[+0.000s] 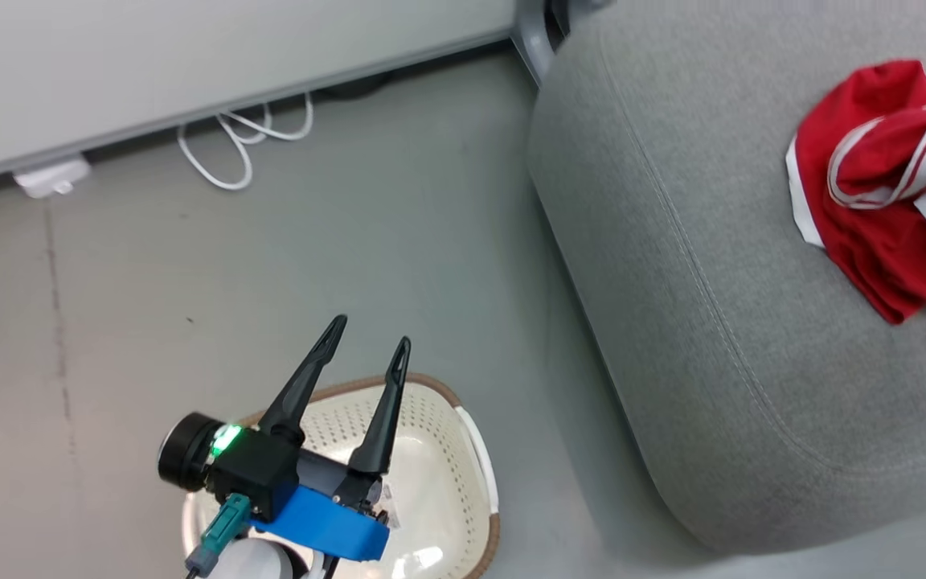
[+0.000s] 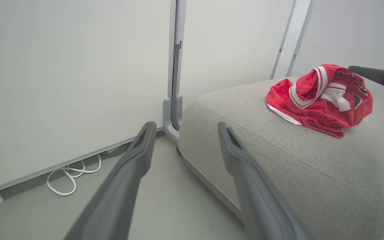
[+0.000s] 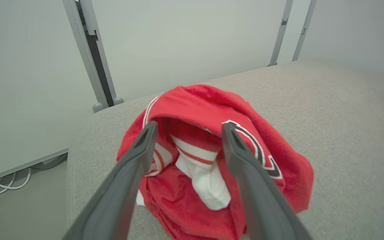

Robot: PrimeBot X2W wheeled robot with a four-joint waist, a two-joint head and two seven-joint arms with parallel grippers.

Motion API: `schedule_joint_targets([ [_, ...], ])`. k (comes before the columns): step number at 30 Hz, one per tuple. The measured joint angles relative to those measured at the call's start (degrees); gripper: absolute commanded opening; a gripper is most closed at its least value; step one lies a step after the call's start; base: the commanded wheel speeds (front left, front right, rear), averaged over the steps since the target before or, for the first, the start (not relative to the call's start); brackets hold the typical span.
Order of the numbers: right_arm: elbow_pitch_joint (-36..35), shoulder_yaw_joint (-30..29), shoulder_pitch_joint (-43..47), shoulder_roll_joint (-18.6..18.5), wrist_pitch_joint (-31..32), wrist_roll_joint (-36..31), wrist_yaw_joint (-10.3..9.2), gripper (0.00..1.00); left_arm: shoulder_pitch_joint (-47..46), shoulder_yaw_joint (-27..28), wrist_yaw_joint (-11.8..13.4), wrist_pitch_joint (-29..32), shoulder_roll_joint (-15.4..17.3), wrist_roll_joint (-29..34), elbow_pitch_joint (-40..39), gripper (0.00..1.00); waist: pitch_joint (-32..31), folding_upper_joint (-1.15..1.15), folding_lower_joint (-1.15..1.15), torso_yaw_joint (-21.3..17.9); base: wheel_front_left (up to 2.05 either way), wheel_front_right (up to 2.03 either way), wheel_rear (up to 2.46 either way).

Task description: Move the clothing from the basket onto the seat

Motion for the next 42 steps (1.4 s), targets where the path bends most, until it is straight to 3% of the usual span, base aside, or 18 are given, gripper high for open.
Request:
schedule_joint_targets([
  [10, -12.83, 1.14, 13.96, 2.6, 0.36, 0.23, 0.0, 1.0, 5.43, 4.45, -0.04, 0.0, -2.97, -0.78, 2.01, 1.0, -6.96, 0.0, 0.0, 5.28, 0.0, 0.0, 0.0],
  [23, -31.39, 2.74, 29.44, 10.16, 5.39, -3.41, 0.0, 1.0, 8.48, 9.05, -0.34, 0.0, -4.15, -0.85, 5.0, 1.0, -12.39, 0.0, 0.01, 11.43, 0.0, 0.0, 0.0],
  [30, -34.87, 4.09, 34.76, 12.39, 6.33, -1.93, 0.0, 1.0, 8.67, 10.18, -0.35, 0.0, -4.65, -1.37, 7.5, 1.0, -14.82, 0.0, 0.01, 14.45, 0.0, 0.0, 0.0],
  [42, -38.39, 8.91, 40.89, 13.03, 5.97, 0.03, 0.0, 1.0, 9.57, 11.5, -0.35, 0.0, -4.89, -1.83, 10.29, 1.0, -17.74, 0.0, 0.02, 17.2, 0.0, 0.0, 0.0],
])
